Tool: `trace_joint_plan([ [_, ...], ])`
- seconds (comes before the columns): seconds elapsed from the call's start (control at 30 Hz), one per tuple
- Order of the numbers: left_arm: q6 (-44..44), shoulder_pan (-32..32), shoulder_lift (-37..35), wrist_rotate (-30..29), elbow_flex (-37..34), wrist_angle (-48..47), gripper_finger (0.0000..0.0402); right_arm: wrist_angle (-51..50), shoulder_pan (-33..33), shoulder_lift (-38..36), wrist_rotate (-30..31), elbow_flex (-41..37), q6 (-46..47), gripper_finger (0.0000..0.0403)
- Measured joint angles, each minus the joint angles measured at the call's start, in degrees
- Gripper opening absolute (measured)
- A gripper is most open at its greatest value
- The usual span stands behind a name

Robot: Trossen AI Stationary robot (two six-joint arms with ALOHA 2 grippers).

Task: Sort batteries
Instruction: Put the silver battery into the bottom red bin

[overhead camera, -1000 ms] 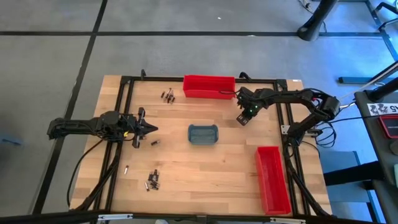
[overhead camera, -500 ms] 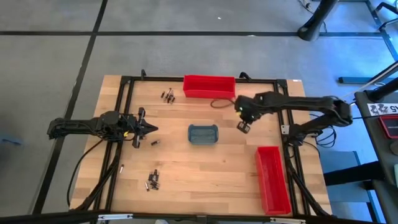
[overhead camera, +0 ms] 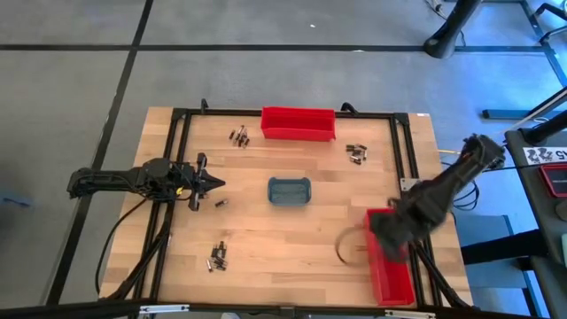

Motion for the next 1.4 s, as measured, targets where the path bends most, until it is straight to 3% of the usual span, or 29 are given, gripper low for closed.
trace_joint_plan([
  [0.17, 0.0, 0.0, -0.01, 0.02, 0.0, 0.0, 0.0001, 3.04, 12.48, 4.32, 4.41, 0.0, 10.1, 0.0012],
  [0.33, -0.02, 0.0, 0.0, 0.0, 0.02, 0.0, 0.0001, 6.93, 16.56, 10.26, 4.09, 0.0, 11.1, 0.0013],
  [0.5, 0.0, 0.0, 0.02, -0.01, 0.02, 0.0, 0.0001, 7.33, 16.85, 15.52, 1.26, -0.02, 7.43, 0.0013],
  [0.73, 0.0, 0.0, 0.02, 0.02, 0.02, 0.0, 0.0001, 13.85, 16.83, 17.9, 2.07, -1.18, -0.82, 0.0012],
  [1.4, -0.01, 0.0, 0.01, 0.01, 0.01, 0.0, 0.0001, 30.41, 16.78, 17.96, 4.07, -13.93, -2.66, 0.0013],
])
